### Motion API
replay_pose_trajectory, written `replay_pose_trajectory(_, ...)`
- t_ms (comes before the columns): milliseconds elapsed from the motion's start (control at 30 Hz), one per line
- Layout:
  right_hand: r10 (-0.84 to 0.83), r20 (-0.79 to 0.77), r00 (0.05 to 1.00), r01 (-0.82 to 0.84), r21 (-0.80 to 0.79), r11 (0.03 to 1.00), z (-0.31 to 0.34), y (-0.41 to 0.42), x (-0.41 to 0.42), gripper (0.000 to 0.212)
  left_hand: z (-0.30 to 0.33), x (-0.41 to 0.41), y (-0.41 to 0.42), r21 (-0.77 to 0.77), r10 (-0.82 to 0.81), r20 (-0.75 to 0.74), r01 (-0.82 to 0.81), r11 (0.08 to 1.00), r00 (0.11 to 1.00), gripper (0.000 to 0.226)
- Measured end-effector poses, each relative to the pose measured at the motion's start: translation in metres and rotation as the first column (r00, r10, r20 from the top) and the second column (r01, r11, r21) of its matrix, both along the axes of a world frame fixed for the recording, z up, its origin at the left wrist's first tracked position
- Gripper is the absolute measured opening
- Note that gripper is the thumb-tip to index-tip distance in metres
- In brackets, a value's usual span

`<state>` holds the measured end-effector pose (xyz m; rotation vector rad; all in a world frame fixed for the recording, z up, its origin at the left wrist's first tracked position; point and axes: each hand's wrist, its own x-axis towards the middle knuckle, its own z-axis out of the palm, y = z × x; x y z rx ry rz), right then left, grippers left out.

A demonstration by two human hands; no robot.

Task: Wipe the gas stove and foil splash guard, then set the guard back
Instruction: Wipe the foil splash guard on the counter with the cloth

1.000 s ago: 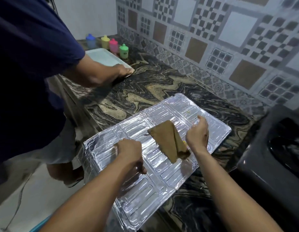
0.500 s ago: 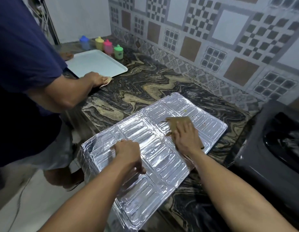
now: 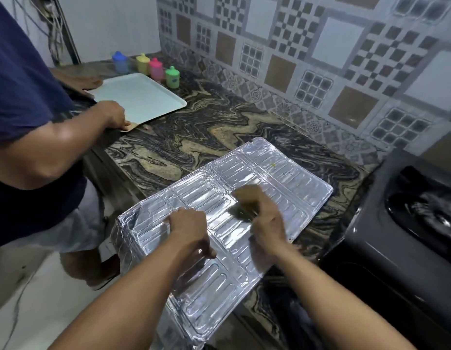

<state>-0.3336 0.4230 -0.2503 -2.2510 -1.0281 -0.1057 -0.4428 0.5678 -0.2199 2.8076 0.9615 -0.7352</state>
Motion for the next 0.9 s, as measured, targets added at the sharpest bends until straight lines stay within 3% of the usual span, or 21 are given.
replay_pose_trajectory(33,0.098,0.017,0.995,-0.095,-0.124,0.988,-0.011,-0.002,-0.011,0.037,0.0,0.001,0.0,-0.003,0.0,-0.013,0.0,1.0,1.0,0.096)
replay_pose_trajectory(100,0.122,0.099,0.988,-0.09,-0.282,0.955,-0.039,-0.013,-0.001,0.048,0.0,0.004,-0.001,-0.002,-0.011,-0.042,0.011,1.0,0.999,0.099)
replay_pose_trajectory(200,-0.191,0.032,0.981,0.193,-0.242,0.951,-0.038,-0.026,0.03,0.058,-0.001,0.006,-0.001,0.015,-0.016,-0.065,0.017,1.0,0.998,0.106)
replay_pose_trajectory(267,-0.441,0.014,0.898,0.428,-0.268,0.863,-0.033,-0.034,0.05,0.055,-0.004,0.005,-0.002,0.033,-0.014,-0.068,0.016,0.999,0.998,0.107)
replay_pose_trajectory(367,-0.577,-0.034,0.816,0.528,-0.361,0.769,-0.027,-0.035,0.062,0.056,-0.007,0.005,-0.001,0.024,-0.013,-0.088,0.016,1.0,0.996,0.11)
replay_pose_trajectory(500,-0.517,-0.035,0.855,0.46,-0.409,0.788,-0.031,-0.023,0.045,0.067,0.006,0.004,0.002,0.04,0.023,-0.142,-0.017,0.999,0.99,0.108)
replay_pose_trajectory(600,-0.498,-0.038,0.866,0.427,-0.461,0.778,-0.033,-0.016,0.022,0.076,0.01,0.007,0.003,0.1,0.064,0.009,-0.065,0.993,0.998,0.114)
replay_pose_trajectory(733,-0.509,-0.07,0.858,0.392,-0.551,0.737,-0.027,-0.006,-0.002,0.081,-0.009,0.015,-0.004,-0.055,0.041,0.196,-0.031,0.998,0.98,0.137)
replay_pose_trajectory(900,-0.43,-0.024,0.902,0.348,-0.547,0.761,-0.028,-0.01,-0.017,0.062,-0.028,0.017,-0.009,-0.157,0.079,0.144,-0.056,0.986,0.986,0.145)
